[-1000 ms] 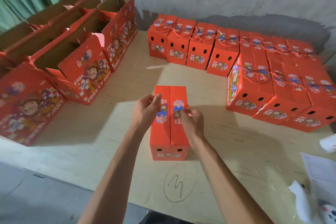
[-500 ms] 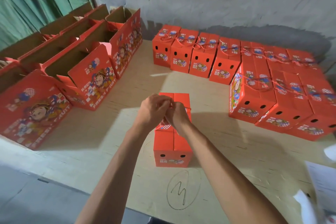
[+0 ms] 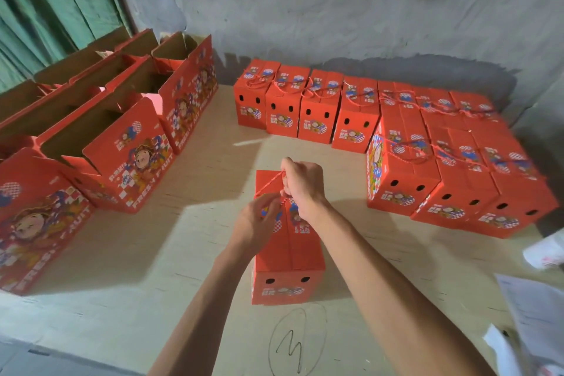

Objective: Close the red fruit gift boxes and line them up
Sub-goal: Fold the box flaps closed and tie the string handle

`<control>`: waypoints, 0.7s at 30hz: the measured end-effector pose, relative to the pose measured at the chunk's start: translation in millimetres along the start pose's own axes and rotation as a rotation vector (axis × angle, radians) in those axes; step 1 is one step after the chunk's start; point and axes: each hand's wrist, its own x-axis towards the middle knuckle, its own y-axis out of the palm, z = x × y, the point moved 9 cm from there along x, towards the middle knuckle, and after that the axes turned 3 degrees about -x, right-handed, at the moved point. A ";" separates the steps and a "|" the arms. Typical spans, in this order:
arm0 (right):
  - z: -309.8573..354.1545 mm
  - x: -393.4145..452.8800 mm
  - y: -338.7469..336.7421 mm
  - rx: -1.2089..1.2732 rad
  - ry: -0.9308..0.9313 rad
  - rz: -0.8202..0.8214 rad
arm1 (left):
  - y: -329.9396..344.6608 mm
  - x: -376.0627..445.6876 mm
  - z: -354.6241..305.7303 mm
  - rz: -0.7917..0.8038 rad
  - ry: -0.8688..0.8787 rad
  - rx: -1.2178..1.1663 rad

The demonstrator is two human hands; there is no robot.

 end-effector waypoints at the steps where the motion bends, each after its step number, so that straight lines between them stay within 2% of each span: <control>1: 3.0 5.3 -4.5 0.011 -0.007 -0.016 | 5.1 5.4 -2.5 0.000 0.002 0.007; 9: 29.3 55.0 -37.1 0.015 -0.054 -0.092 | 40.8 55.5 -22.4 0.053 -0.039 -0.062; 13: 47.2 89.9 -61.3 0.037 -0.071 -0.138 | 66.9 85.1 -45.2 0.138 0.034 -0.081; 21: 80.7 162.1 -109.4 0.020 -0.105 -0.213 | 118.6 158.9 -79.9 0.155 0.128 0.002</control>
